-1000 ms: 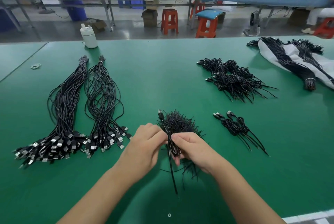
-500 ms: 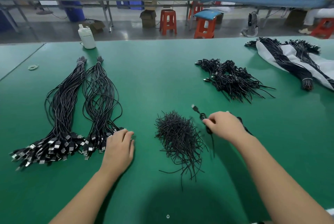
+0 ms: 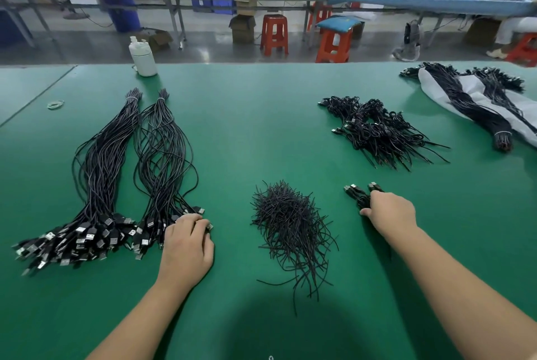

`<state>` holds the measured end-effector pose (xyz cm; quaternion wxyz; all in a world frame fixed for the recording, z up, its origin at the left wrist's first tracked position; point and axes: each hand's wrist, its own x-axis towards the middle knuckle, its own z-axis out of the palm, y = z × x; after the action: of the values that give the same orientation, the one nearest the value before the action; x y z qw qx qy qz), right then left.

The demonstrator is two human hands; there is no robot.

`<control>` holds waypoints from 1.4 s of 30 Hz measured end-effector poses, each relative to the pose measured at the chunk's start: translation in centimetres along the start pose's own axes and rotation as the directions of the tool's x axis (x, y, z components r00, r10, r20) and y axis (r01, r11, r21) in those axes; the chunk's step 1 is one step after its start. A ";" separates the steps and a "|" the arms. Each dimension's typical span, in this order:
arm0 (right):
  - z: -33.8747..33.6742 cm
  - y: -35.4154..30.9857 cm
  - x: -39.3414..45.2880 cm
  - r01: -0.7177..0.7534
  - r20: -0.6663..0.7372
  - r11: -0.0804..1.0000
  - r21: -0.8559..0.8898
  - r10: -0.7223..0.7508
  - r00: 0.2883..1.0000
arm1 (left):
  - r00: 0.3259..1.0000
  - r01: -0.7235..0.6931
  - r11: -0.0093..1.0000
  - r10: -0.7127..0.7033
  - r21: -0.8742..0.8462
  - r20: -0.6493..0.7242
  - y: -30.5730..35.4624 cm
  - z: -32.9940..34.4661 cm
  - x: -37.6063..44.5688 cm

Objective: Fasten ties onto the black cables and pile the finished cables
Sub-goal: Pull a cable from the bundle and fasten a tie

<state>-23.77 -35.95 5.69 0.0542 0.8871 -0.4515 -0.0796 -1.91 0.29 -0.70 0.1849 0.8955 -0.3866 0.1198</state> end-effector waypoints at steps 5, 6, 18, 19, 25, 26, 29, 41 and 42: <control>0.8 -2.5 -0.9 0.115 -0.129 0.981 0.156 -0.095 0.987 | 1.000 0.016 1.000 -0.015 0.020 -0.024 0.0 0.0 -0.1; 1.1 -3.3 -1.1 0.152 -0.122 0.953 0.263 -0.123 0.985 | 1.000 0.018 1.000 -0.017 0.026 -0.021 0.0 0.1 -0.1; 5.6 -6.4 -3.6 0.091 -0.205 0.699 0.710 0.082 0.975 | 0.979 0.050 0.980 -0.087 0.192 0.186 0.0 0.2 0.2; 5.7 -6.4 -3.6 0.095 -0.211 0.705 0.703 0.079 0.974 | 0.981 0.052 0.981 -0.086 0.186 0.175 0.0 0.1 0.2; 5.6 -6.6 -3.7 0.110 -0.235 0.746 0.657 0.064 0.970 | 0.995 0.072 0.989 -0.080 0.125 0.060 0.3 0.1 0.0; 5.6 -6.6 -3.7 0.113 -0.240 0.745 0.657 0.064 0.969 | 0.995 0.074 0.990 -0.081 0.124 0.050 0.4 0.2 -0.1; 5.6 -6.6 -3.8 0.115 -0.244 0.740 0.662 0.069 0.967 | 0.996 0.076 0.990 -0.081 0.120 0.033 0.6 0.2 -0.3; 5.6 -6.6 -3.9 0.134 -0.264 0.761 0.635 0.050 0.963 | 0.996 0.079 0.964 -0.088 0.255 0.024 0.9 -0.3 0.5; 5.6 -6.6 -3.9 0.134 -0.263 0.762 0.633 0.049 0.964 | 0.998 0.053 0.962 -0.062 0.266 0.024 0.5 -0.7 0.8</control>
<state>-21.84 -29.06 -0.56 -0.1966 0.8639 -0.4193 0.1981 -1.79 -0.27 0.40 0.0604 0.9248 -0.3440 0.1507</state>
